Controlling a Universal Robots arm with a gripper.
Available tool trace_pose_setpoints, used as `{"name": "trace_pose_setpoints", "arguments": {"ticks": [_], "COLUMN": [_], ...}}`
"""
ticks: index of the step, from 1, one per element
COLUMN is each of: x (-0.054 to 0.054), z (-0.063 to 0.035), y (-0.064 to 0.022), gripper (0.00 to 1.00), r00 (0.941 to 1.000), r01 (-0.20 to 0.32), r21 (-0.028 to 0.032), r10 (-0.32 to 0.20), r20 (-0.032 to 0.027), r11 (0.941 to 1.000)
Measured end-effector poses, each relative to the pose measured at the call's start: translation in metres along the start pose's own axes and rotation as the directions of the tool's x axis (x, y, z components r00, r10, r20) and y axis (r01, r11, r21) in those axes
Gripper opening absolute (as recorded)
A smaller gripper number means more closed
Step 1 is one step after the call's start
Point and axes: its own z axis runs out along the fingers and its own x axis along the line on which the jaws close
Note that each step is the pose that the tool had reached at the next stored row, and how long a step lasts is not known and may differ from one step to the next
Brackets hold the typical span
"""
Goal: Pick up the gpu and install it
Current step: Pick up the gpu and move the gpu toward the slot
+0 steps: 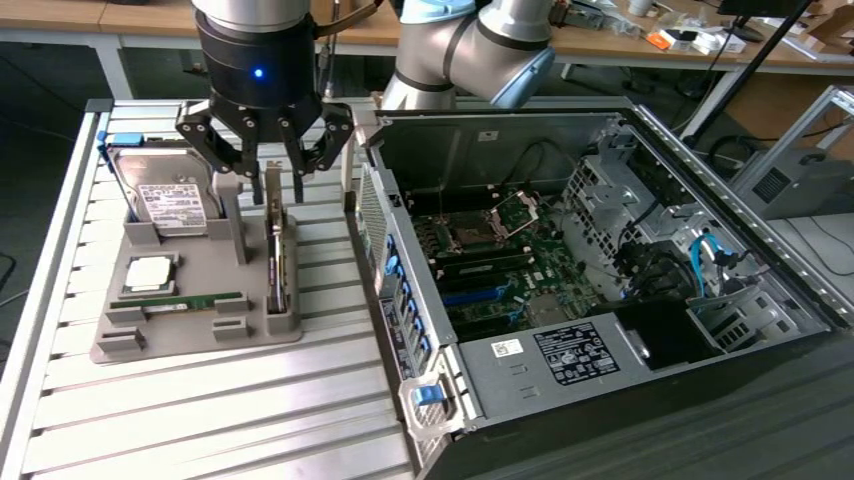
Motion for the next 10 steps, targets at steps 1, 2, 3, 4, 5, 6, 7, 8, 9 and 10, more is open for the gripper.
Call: {"name": "trace_pose_setpoints", "arguments": {"ticks": [1, 2, 3, 4, 5, 6, 7, 8, 9, 10], "x": [0.0000, 0.0000, 0.0000, 0.0001, 0.0001, 0.0001, 0.0001, 0.0001, 0.0001, 0.0001], "z": [0.0004, 0.0008, 0.0012, 0.0023, 0.0029, 0.0035, 0.0040, 0.0044, 0.0048, 0.0051], "y": [0.0000, 0.0000, -0.0001, -0.0001, -0.0001, -0.0002, -0.0002, -0.0002, -0.0002, -0.0002], "gripper": [0.42, 0.42, 0.42, 0.42, 0.42, 0.42, 0.42, 0.42, 0.42, 0.42], "r00": [1.0000, 1.0000, 1.0000, 1.0000, 1.0000, 1.0000, 1.0000, 1.0000, 1.0000, 1.0000], "r01": [0.000, 0.000, 0.000, 0.000, 0.000, 0.000, 0.000, 0.000, 0.000, 0.000], "r21": [0.0000, 0.0000, 0.0000, 0.0000, 0.0000, 0.0000, 0.0000, 0.0000, 0.0000, 0.0000], "r10": [0.000, 0.000, 0.000, 0.000, 0.000, 0.000, 0.000, 0.000, 0.000, 0.000], "r20": [0.0000, 0.0000, 0.0000, 0.0000, 0.0000, 0.0000, 0.0000, 0.0000, 0.0000, 0.0000], "r11": [1.0000, 1.0000, 1.0000, 1.0000, 1.0000, 1.0000, 1.0000, 1.0000, 1.0000, 1.0000]}}
